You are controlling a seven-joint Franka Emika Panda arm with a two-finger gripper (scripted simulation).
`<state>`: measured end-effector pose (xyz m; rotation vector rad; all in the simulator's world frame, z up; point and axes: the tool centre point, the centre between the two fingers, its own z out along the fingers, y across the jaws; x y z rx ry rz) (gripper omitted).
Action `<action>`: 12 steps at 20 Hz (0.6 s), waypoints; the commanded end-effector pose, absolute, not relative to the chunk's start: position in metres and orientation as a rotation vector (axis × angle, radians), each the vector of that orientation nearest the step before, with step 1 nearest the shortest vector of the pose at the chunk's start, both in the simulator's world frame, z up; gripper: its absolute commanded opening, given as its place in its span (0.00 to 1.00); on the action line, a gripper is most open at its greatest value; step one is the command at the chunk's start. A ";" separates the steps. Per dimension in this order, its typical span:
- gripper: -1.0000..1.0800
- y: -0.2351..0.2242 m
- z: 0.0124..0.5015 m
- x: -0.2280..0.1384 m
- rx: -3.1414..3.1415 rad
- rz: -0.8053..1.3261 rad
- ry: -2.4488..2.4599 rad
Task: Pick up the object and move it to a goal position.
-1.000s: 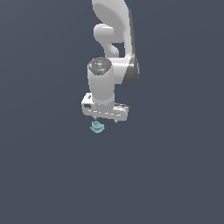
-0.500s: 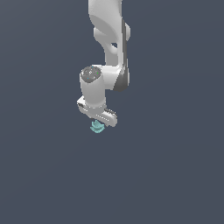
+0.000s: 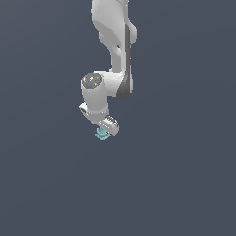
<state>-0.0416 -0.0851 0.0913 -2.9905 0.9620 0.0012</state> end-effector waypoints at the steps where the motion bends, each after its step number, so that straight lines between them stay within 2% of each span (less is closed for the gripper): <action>1: 0.96 -0.085 0.091 -0.042 -2.990 0.001 0.962; 12: 0.96 -0.086 0.055 -0.043 -2.988 0.000 0.969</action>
